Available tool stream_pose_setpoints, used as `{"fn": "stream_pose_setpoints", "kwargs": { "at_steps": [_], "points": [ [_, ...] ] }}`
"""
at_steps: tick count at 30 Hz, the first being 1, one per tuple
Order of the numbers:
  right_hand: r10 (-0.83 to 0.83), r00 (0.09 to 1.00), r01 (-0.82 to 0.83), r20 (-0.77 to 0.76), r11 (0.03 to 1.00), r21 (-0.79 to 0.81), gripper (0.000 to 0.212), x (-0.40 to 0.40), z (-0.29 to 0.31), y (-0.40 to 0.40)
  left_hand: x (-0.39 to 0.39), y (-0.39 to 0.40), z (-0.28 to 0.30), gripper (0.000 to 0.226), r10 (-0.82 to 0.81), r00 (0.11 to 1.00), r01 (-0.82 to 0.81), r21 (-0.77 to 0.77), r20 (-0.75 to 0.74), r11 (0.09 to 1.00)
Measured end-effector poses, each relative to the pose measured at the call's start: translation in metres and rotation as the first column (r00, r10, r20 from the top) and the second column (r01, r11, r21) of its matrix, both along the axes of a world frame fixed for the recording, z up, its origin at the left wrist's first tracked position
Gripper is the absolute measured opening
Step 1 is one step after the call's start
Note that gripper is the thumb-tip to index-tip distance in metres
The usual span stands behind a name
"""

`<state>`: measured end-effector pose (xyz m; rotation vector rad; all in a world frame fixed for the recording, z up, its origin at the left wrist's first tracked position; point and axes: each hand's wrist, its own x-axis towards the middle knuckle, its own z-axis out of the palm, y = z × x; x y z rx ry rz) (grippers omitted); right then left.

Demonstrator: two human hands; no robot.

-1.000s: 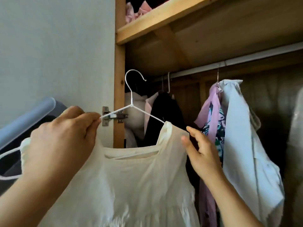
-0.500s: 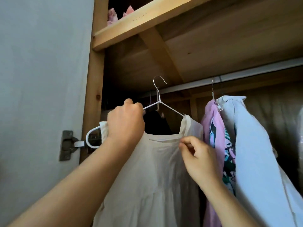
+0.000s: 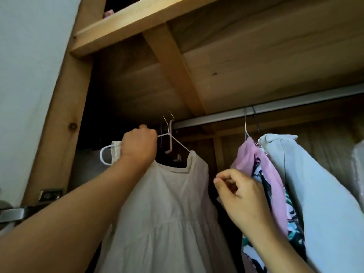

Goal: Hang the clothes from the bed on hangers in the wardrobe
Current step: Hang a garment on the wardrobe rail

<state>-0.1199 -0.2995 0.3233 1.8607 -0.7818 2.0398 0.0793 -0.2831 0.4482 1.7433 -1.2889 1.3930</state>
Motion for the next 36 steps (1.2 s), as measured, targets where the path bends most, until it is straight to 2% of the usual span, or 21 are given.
{"fn": "stream_pose_setpoints", "kwargs": {
  "at_steps": [10,17,21,23,25,27,29,31,34,36],
  "points": [
    [0.006,1.000,-0.006,0.023,1.000,-0.018,0.006,0.009,0.008,-0.028,-0.009,-0.045,0.005,0.025,-0.004,1.000,0.004,0.005,0.030,1.000],
    [0.012,0.999,-0.009,0.050,0.999,-0.049,0.010,0.006,0.009,-0.029,-0.013,-0.060,-0.010,0.026,0.014,0.998,-0.021,0.118,0.053,0.993],
    [0.022,0.999,-0.021,0.030,1.000,-0.021,0.007,0.004,0.003,-0.026,-0.009,-0.055,-0.018,0.029,-0.011,0.996,0.003,0.083,0.090,0.997],
    [0.052,0.998,-0.052,0.020,0.999,-0.001,0.012,0.007,-0.002,-0.022,-0.006,-0.051,-0.029,0.032,-0.064,0.982,0.059,0.031,0.177,0.998],
    [0.069,0.998,-0.069,0.015,0.998,-0.002,0.016,0.009,-0.007,-0.016,-0.004,-0.042,-0.044,0.030,-0.175,0.939,0.200,-0.056,0.295,0.978],
    [0.089,0.996,-0.089,0.004,0.996,-0.007,0.015,0.012,-0.015,-0.008,-0.003,-0.027,-0.066,0.024,-0.307,0.886,0.360,-0.101,0.347,0.927],
    [0.122,0.992,-0.122,-0.023,0.993,0.007,0.009,0.015,-0.026,0.000,-0.005,-0.009,-0.096,0.031,-0.428,0.858,0.466,-0.079,0.283,0.881],
    [0.152,0.987,-0.149,-0.059,0.988,0.051,0.007,0.019,-0.041,0.007,-0.007,0.016,-0.131,0.033,-0.496,0.859,0.502,-0.012,0.129,0.865],
    [0.245,0.966,-0.235,-0.088,0.966,0.107,0.017,0.031,-0.069,0.022,-0.004,0.064,-0.183,0.034,-0.441,0.882,0.464,0.147,-0.166,0.874],
    [0.347,0.934,-0.335,-0.081,0.933,0.131,0.016,0.042,-0.091,0.038,0.004,0.096,-0.219,0.038,-0.392,0.887,0.436,0.162,-0.246,0.885]
  ]
}}
